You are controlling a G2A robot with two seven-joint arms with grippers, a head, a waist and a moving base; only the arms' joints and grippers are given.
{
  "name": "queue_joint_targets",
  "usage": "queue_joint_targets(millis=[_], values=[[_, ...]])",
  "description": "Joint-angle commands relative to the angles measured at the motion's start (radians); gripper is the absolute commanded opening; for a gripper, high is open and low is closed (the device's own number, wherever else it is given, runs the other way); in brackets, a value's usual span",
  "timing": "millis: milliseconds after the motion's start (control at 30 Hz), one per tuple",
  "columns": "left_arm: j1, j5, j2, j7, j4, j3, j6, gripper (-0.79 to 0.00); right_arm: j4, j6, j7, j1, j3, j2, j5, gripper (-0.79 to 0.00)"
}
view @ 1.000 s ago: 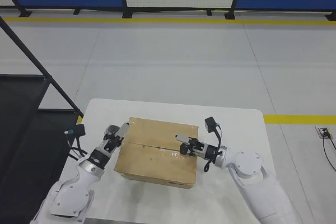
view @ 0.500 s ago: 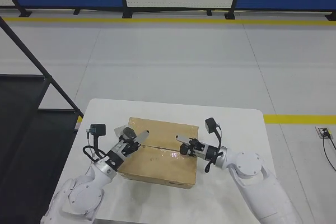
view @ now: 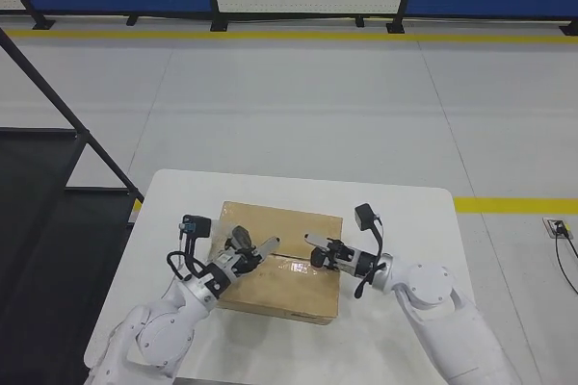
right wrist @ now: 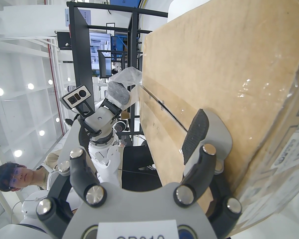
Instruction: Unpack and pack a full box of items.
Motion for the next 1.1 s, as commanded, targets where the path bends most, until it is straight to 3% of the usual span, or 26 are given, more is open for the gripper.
queue_joint_targets(millis=[0,800,1067], values=[[-0.007,0.010,-0.002,-0.008,0.007,0.010,0.000,0.000,0.000,-0.001,0.001,-0.002,0.001,0.001,0.002,0.000],[-0.062,0.073,-0.028,-0.017,0.047,0.098,0.034,0.000,-0.032,-0.070,-0.004,-0.049,0.040,0.016,0.029,0.000],[-0.064,0.080,-0.033,-0.009,0.046,0.095,0.037,0.000,-0.152,-0.197,-0.036,-0.150,0.124,0.034,0.058,0.000]])
